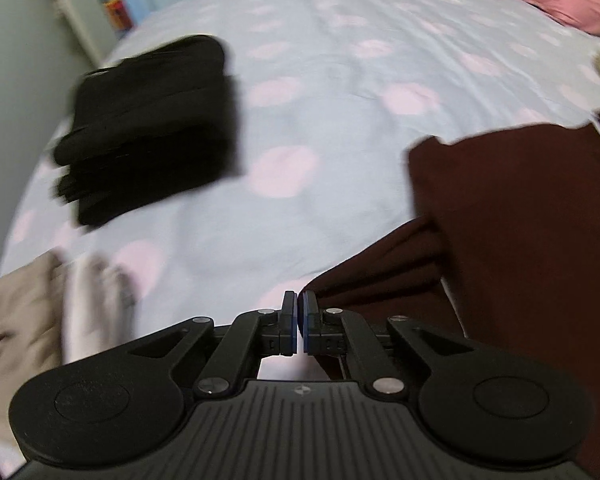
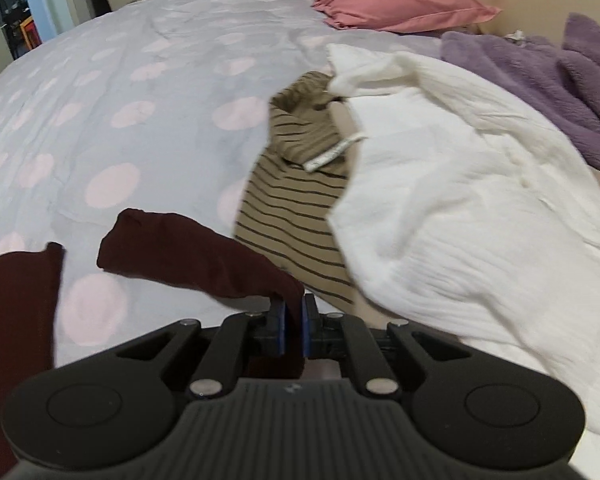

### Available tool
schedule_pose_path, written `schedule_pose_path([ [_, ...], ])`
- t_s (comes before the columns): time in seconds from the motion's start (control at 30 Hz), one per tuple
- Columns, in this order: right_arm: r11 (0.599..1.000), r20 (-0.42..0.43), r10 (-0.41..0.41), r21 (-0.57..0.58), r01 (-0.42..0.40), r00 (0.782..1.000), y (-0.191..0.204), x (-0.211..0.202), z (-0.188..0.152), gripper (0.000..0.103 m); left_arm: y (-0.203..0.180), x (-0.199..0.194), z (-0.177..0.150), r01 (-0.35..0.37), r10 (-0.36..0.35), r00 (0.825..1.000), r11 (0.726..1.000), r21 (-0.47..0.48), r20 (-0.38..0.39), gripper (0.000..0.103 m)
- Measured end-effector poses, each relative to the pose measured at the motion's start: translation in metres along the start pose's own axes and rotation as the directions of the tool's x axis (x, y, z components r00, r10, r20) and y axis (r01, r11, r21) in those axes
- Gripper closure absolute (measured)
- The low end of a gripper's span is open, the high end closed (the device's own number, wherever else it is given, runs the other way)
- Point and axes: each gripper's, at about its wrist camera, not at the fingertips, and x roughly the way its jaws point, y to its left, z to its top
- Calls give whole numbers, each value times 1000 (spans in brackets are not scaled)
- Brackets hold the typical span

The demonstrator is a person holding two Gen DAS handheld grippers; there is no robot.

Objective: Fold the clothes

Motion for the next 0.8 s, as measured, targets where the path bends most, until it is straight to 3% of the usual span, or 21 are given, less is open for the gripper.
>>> schedule_pose_path([
  [0.23, 997, 15, -65, 52, 65, 998, -25, -7, -8, 94, 49, -38, -25, -148, 150, 989, 972, -185, -6, 103],
  [0.33, 996, -5, -66, 56, 66, 998, -25, -6, -11, 93, 53, -33, -36, -187, 178, 982, 967, -173, -62, 103],
  [0.4, 996, 4, -64, 55, 63, 998, -23, -11, -12, 90, 51, -26, -41, -186, 170, 979, 970, -154, -109, 102],
  [0.5, 997, 50, -62, 41, 60, 997, -18, -27, -13, 74, 53, -24, -43, -174, 154, 979, 972, -159, -131, 100],
  [0.67, 1000, 136, 18, 18, -20, 991, -1, -57, -14, 70, 57, -40, -42, -139, 129, 990, 973, -184, -61, 85],
  [0.8, 997, 155, 74, -30, -70, 985, 23, -64, -12, 65, 51, -50, -33, -90, 96, 995, 977, -193, 23, 70],
])
